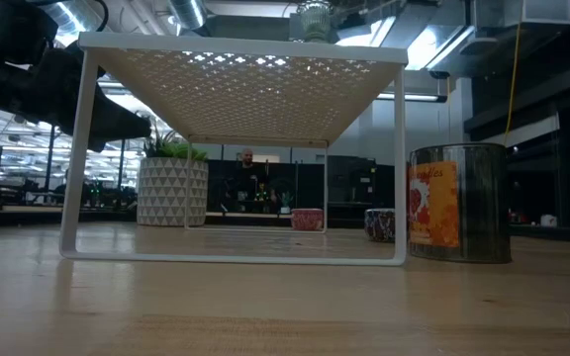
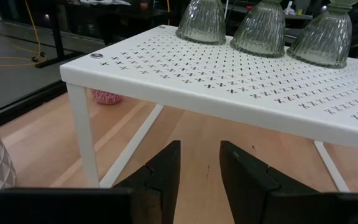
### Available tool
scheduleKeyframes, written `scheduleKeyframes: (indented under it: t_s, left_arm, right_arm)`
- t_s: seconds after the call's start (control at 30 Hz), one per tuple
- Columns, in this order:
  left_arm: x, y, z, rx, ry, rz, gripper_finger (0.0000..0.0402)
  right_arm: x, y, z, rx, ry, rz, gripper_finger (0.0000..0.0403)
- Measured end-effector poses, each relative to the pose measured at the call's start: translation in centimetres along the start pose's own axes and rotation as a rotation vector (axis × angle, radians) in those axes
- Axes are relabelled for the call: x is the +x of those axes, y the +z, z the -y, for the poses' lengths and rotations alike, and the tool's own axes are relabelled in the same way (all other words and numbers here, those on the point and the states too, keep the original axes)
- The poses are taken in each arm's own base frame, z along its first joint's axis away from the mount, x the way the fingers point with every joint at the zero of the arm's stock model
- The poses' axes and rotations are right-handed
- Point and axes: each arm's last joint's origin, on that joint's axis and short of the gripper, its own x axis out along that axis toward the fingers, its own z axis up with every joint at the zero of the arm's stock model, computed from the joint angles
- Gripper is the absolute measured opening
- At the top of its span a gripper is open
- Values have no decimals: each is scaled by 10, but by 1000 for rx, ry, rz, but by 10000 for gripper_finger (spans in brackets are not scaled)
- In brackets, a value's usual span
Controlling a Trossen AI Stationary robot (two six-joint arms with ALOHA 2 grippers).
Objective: Pick & Place candle stick holders
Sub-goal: Put the top orange scented candle on the shelf
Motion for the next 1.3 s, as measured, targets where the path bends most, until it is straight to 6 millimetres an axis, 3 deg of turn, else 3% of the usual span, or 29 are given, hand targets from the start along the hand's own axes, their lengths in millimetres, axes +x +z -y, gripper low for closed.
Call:
scheduleKeyframes:
  t_s: [0.17,0.3,0.63,0.77,0.97,1.3]
  left_arm:
    - [0,0,0,0,0,0,107]
    - [0,0,0,0,0,0,107]
    - [0,0,0,0,0,0,107]
    - [0,0,0,0,0,0,107]
    - [0,0,0,0,0,0,107]
    - [0,0,0,0,0,0,107]
  right_arm:
    - [-1,-4,-12,129,13,-27,110]
    - [-4,-7,-22,119,77,-56,110]
    - [-44,-17,-43,-31,127,-74,110]
    - [-54,-37,-45,-109,116,9,110]
    - [-65,-78,-31,-174,124,126,110]
    - [-72,-117,-20,-253,149,252,110]
